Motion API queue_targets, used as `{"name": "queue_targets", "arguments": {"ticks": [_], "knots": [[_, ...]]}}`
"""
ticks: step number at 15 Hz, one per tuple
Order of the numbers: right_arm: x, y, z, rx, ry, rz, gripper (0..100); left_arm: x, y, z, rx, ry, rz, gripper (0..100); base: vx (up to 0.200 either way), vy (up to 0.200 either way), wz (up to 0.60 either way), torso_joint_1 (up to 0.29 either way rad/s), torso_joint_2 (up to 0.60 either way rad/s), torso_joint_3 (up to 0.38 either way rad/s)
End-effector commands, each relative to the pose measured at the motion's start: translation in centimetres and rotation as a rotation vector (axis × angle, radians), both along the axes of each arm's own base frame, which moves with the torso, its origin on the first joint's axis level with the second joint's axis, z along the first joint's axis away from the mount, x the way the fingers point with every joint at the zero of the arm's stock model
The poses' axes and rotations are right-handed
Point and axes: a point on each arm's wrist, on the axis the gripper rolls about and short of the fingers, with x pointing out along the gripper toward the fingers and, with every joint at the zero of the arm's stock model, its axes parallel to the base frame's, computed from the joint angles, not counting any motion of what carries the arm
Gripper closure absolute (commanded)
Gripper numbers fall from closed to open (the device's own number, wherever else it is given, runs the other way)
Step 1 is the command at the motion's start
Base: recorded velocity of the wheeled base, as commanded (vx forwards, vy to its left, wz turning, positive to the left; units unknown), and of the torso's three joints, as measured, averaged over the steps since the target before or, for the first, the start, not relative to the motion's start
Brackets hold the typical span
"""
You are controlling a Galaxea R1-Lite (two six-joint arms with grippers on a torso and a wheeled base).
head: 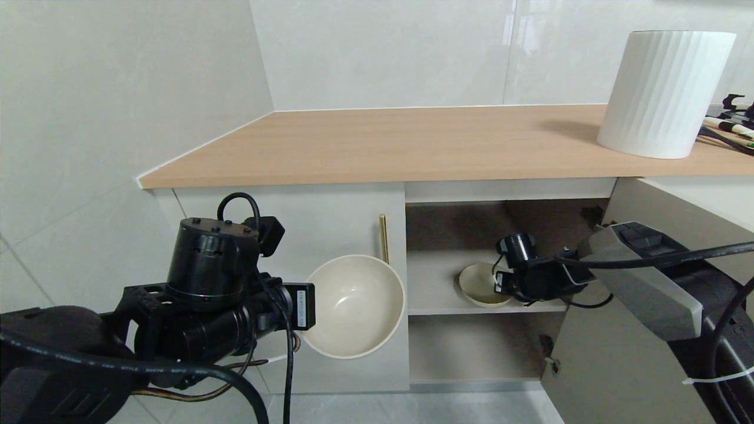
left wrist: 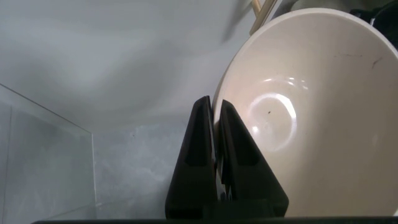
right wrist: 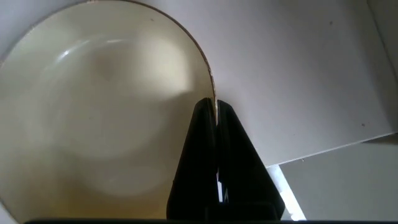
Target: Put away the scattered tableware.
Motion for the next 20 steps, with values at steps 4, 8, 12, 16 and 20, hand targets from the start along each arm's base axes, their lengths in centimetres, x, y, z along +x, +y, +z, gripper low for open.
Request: {"name": "queue_targets", "arguments": {"ticks": [4, 8, 12, 16, 20], "knots": [[0.29, 0.27, 0.14, 0.004, -0.014, 0.004, 100, 0.11, -0.07, -0.13, 0.001, 0.002, 0.000, 100, 0.000, 0.000, 0.00, 0.000, 0.00, 0.000], [0.77, 0.55, -0.08, 0.000, -0.027, 0.001, 100, 0.09, -0.05, -0.09, 0.001, 0.000, 0.002, 100, 0.000, 0.000, 0.00, 0.000, 0.00, 0.000], [0.97, 0.68, 0.17, -0.003, -0.025, 0.001, 100, 0.09, -0.05, -0.01, -0.001, -0.002, 0.002, 100, 0.000, 0.000, 0.00, 0.000, 0.00, 0.000], [0.91, 0.74, 0.05, -0.006, -0.020, 0.002, 100, 0.11, -0.06, -0.05, 0.000, -0.001, 0.002, 100, 0.000, 0.000, 0.00, 0.000, 0.00, 0.000], [0.89, 0.82, 0.20, -0.004, -0.023, 0.003, 0, 0.11, -0.06, -0.05, 0.000, -0.001, 0.002, 100, 0.000, 0.000, 0.00, 0.000, 0.00, 0.000]]}}
